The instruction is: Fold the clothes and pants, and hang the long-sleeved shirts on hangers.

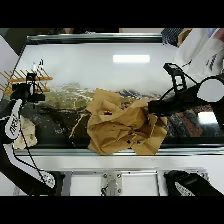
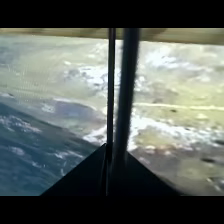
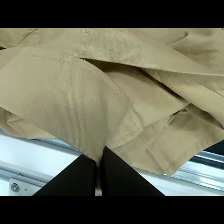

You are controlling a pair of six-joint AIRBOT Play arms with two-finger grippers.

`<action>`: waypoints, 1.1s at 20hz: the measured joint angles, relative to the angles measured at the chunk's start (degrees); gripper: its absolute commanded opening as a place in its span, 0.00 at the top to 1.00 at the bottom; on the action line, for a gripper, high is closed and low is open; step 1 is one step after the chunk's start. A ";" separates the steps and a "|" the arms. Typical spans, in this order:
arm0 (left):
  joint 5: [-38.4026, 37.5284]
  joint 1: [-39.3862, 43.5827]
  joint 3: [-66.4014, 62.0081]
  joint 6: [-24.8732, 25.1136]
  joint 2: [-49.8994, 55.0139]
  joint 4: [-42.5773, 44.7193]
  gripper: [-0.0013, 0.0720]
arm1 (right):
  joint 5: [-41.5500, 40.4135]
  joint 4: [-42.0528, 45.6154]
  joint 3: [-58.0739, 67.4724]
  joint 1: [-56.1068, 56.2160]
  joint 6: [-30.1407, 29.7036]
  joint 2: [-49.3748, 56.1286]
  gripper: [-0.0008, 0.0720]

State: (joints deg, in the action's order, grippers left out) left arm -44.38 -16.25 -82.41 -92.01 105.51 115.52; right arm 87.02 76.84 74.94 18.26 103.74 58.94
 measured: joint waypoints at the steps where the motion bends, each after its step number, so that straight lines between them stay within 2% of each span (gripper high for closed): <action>1: 0.00 0.00 0.00 0.00 -0.35 -0.02 0.97 | 0.00 -0.04 0.00 0.00 0.00 0.00 0.96; 22: -1.70 1.60 0.00 -0.02 -19.82 -1.73 0.97 | -0.02 -1.01 0.00 0.00 -0.02 0.00 0.96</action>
State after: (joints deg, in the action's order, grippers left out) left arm -46.09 -14.66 -82.41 -92.03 85.69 113.80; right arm 87.00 75.83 74.94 18.26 103.72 58.94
